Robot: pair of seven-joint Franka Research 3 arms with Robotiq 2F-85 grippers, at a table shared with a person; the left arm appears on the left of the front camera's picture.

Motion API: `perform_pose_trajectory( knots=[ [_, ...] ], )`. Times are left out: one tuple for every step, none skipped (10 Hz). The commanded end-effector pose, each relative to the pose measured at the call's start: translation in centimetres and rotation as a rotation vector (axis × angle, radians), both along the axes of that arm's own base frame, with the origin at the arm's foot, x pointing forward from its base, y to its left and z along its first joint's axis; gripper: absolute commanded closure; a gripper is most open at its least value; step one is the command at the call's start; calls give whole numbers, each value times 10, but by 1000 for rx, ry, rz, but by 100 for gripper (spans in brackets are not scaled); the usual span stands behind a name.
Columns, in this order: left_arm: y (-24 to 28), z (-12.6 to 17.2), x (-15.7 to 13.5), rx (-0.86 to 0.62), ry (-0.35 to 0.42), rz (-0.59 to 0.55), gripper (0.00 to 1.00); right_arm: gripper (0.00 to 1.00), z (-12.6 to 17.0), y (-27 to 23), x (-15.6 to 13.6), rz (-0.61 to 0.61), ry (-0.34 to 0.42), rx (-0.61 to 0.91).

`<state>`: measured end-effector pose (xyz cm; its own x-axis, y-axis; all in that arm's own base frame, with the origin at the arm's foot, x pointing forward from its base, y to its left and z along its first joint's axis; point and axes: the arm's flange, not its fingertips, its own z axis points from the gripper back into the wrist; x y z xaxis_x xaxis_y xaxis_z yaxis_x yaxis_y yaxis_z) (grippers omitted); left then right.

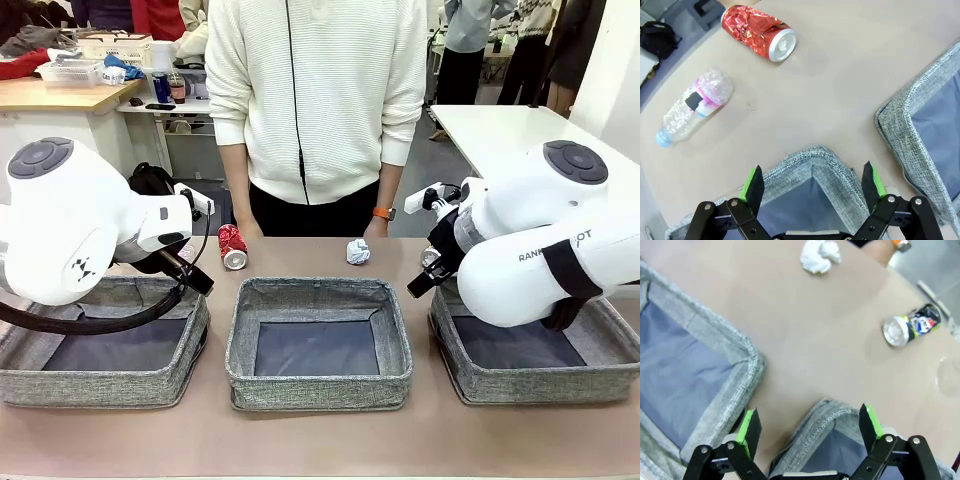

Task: Sort the waste into the appropriate baskets.
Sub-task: Pick up the waste item pointed out by the person.

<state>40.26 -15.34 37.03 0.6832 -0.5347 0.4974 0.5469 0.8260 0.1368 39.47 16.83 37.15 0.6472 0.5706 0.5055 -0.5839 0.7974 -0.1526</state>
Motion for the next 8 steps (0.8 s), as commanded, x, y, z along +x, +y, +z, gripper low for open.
perform_pose_trajectory(
  knots=[
    [1, 0, 0, -1, 0, 2, 0, 0, 0, 0, 0, 0, 0, 1],
    [1, 0, 0, -1, 0, 2, 0, 0, 0, 0, 0, 0, 0, 1],
    [1, 0, 0, -1, 0, 2, 0, 0, 0, 0, 0, 0, 0, 1],
    [1, 0, 0, -1, 0, 2, 0, 0, 0, 0, 0, 0, 0, 1],
    [1, 0, 0, -1, 0, 2, 0, 0, 0, 0, 0, 0, 0, 1],
    [1, 0, 0, -1, 0, 2, 0, 0, 0, 0, 0, 0, 0, 0],
    [0, 0, 0, 0, 0, 0, 0, 0, 27, -3, -5, -15, 83, -55],
    [3, 37, -20, -16, -19, -25, 0, 0, 73, -7, -20, -52, 86, 15]
  ],
)
